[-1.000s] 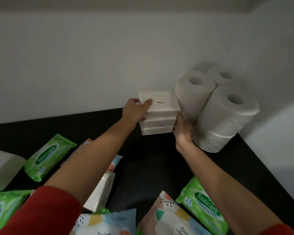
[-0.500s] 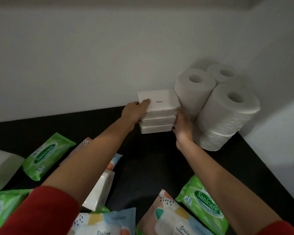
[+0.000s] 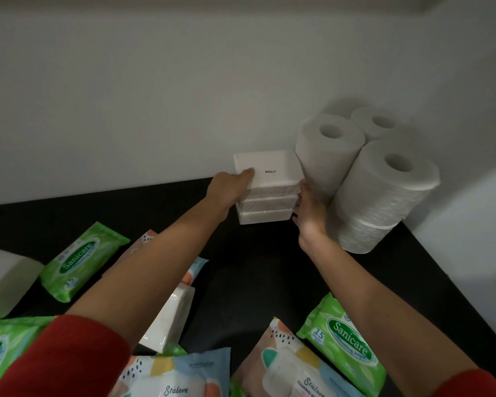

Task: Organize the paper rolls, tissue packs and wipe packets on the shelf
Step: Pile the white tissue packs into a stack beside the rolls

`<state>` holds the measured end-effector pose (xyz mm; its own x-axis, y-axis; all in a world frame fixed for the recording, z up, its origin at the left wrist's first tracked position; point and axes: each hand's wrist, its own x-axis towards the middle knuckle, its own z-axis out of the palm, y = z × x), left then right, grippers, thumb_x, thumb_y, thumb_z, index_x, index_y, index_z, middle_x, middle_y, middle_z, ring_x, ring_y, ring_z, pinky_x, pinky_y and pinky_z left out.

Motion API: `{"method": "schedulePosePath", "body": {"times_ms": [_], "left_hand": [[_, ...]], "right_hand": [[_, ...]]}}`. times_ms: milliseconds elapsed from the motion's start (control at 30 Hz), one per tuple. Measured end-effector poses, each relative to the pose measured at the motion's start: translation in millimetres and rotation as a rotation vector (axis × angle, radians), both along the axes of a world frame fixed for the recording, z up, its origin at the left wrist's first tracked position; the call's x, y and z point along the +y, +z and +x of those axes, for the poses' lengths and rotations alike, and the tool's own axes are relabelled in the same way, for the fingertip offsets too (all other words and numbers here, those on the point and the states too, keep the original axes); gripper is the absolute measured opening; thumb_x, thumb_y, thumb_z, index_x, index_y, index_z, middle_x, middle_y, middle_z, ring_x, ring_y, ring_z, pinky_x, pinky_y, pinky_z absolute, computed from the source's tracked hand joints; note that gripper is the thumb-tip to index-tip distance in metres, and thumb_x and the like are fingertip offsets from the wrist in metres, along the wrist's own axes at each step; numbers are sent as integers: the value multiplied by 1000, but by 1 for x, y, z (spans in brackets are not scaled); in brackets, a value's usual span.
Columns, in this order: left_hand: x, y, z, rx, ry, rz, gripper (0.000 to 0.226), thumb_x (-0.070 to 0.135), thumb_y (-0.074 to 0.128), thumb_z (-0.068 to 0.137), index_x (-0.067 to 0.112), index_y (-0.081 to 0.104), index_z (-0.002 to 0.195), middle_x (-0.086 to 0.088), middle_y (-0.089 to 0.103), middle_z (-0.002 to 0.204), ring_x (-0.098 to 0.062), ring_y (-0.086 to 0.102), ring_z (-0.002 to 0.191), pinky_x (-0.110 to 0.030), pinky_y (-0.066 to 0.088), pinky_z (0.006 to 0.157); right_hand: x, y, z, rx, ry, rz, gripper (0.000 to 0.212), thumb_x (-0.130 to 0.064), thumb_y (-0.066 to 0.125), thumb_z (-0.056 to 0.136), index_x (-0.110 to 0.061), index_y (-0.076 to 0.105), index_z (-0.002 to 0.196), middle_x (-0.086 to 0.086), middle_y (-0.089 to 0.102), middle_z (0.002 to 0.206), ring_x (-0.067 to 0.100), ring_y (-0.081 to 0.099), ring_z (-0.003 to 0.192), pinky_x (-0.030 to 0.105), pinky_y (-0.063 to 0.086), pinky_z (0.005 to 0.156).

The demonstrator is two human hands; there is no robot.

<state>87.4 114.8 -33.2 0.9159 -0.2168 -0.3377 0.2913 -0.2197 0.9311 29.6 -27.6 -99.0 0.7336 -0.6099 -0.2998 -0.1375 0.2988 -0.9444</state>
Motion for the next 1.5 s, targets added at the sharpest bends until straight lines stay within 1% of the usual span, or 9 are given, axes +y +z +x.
{"method": "schedulePosePath", "body": {"times_ms": [400,633,900,1067,1167,1267,1333,1400,1500], "left_hand": [[3,3,0,101,-7,-121,47,31,64,89,0,53,123,-11,62,115,-21,60,103,-33,49,93],[4,0,-5,241,-60,-270,42,37,58,92,11,53,125,-11,60,123,-26,56,114,-42,43,104],[5,-1,-4,244,-68,-257,47,36,58,92,10,50,130,-11,60,123,-25,57,113,-43,43,104],[8,3,-8,233,-82,-213,54,43,59,90,8,50,130,-11,61,120,-23,59,108,-39,47,99],[14,9,-13,205,-75,-161,60,50,55,90,6,48,131,-6,60,108,-18,57,98,-29,48,85],[30,7,-18,124,-76,9,69,56,54,87,10,43,137,-10,50,131,-25,49,117,-34,42,99],[46,5,-24,31,-91,111,57,55,54,87,15,51,128,-8,50,130,-24,50,118,-34,43,99],[64,3,-29,-58,-73,204,63,53,58,85,16,49,134,-5,50,134,-22,51,119,-36,43,102],[90,6,-41,-153,-51,343,57,44,65,84,20,49,134,-2,54,129,-16,53,112,-33,42,100]], "right_hand": [[0,8,-3,33,51,-23,41,-52,45,93,-21,60,116,-1,66,110,15,60,104,30,44,91],[6,8,-2,55,53,46,54,-58,43,91,-23,54,130,-2,61,123,14,56,113,34,40,105],[7,10,-3,59,35,54,61,-62,47,86,-25,48,134,-3,58,128,15,53,117,35,38,105],[9,8,-5,79,47,45,77,-71,46,77,-26,44,139,-2,53,135,16,49,124,40,32,111],[12,13,-13,87,19,17,66,-65,43,85,-24,45,136,-6,52,133,13,47,122,36,31,110],[20,14,-26,73,-80,-14,49,-48,44,95,-21,41,136,-8,45,114,8,39,106,27,29,96],[32,14,-37,103,-130,-58,53,-44,48,95,-13,41,137,2,50,124,15,44,110,29,30,92],[48,17,-45,126,-130,-77,55,-41,52,93,-11,40,138,8,46,135,22,45,121,30,30,92],[74,20,-56,153,12,-75,52,-40,54,93,-16,42,137,3,46,128,17,45,111,31,32,93]]}}
